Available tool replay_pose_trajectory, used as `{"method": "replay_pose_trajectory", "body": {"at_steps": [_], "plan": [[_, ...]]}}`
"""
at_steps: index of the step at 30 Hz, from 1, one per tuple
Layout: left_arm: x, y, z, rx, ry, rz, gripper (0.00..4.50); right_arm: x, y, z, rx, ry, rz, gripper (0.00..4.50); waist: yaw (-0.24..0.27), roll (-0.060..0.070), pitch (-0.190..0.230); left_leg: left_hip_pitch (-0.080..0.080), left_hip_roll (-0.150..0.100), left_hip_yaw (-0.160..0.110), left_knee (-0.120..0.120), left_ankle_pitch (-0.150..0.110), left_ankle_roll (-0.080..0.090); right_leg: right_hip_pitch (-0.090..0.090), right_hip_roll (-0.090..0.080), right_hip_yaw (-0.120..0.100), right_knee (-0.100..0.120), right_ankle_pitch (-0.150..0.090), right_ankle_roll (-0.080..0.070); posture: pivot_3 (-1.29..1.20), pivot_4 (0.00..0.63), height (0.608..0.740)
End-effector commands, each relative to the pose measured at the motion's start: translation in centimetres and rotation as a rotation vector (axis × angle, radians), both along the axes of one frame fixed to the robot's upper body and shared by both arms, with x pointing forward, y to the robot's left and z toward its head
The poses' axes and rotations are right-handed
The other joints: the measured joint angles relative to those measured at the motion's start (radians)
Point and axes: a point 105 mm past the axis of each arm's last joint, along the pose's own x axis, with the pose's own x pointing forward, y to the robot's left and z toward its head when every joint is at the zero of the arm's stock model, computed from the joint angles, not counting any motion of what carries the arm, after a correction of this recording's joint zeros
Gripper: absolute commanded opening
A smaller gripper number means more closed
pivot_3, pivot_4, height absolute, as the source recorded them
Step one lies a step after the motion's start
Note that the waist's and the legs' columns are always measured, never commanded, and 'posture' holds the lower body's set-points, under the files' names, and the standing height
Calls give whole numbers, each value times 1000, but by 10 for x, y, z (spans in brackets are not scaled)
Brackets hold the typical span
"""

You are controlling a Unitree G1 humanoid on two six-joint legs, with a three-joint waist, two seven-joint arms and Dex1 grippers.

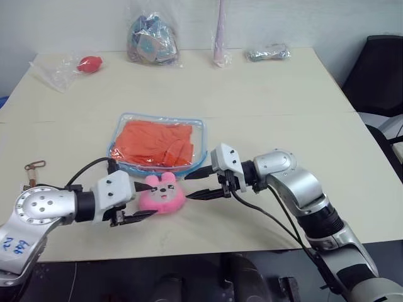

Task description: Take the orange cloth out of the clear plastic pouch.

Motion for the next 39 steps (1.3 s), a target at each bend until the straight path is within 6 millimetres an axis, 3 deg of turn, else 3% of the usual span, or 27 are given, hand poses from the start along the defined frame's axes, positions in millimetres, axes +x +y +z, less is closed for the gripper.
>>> {"method": "replay_pose_trajectory", "body": {"at_steps": [1, 9, 12, 17, 21, 28, 32, 36, 39], "plan": [[4, -5, -5, -1, -24, 9, 3035, 10, -9, 18, 11, -139, -25, 2337, 0, 0, 0, 0, 0, 0, 0, 0, 0, 0, 0, 0, 0, 0, 0, 0, 150, 740], [18, -1, -28, 20, -17, 80, 3035, 39, -16, 27, -13, -306, -87, 2337, 1, 0, 0, 0, 0, 0, 1, 0, 1, 0, -1, 0, 0, 0, 0, 0, 150, 740], [20, -3, -28, 3, -35, 76, 2484, 49, -15, 19, -60, -391, -91, 2365, 2, 0, 0, 0, -1, 0, 1, 1, 1, 0, -2, 0, 1, 0, 0, 0, 150, 740], [16, 0, -24, -5, -34, 73, 1013, 61, -11, 3, -116, -503, -83, 2365, 1, 0, 0, 0, -1, 0, 1, 1, 1, 0, -3, 0, 1, 0, 1, 0, 150, 740], [12, 2, -22, -9, -29, 79, 129, 71, -6, 1, -102, -532, -104, 2365, -3, 0, 0, 0, 0, 0, 1, 1, 1, 0, -3, 0, 1, 0, 1, 0, 150, 740], [6, 5, -16, -13, -8, 121, 38, 81, -2, -6, -124, -611, -98, 2365, -6, 0, 0, 0, 1, -1, 1, 1, 1, 0, -2, 0, 1, 0, 0, 0, 150, 740], [4, 6, -13, -5, -12, 117, 38, 83, -2, -10, -136, -622, -83, 1497, -8, 0, 0, 0, 2, -1, 1, 1, 1, 0, -2, 0, 1, 0, 0, 0, 150, 740], [4, 7, -10, -1, -19, 115, 38, 81, -3, -12, -127, -621, -62, 65, -9, 0, 0, 0, 7, -1, 1, 1, 1, 0, -2, 1, 0, 0, 0, 0, 150, 740], [4, 10, -10, 7, -22, 122, 38, 80, -5, -10, -124, -622, -53, 25, -9, 0, 0, 0, 8, -1, 1, 1, 1, 0, -2, 0, 0, 0, 0, 0, 150, 740]]}}
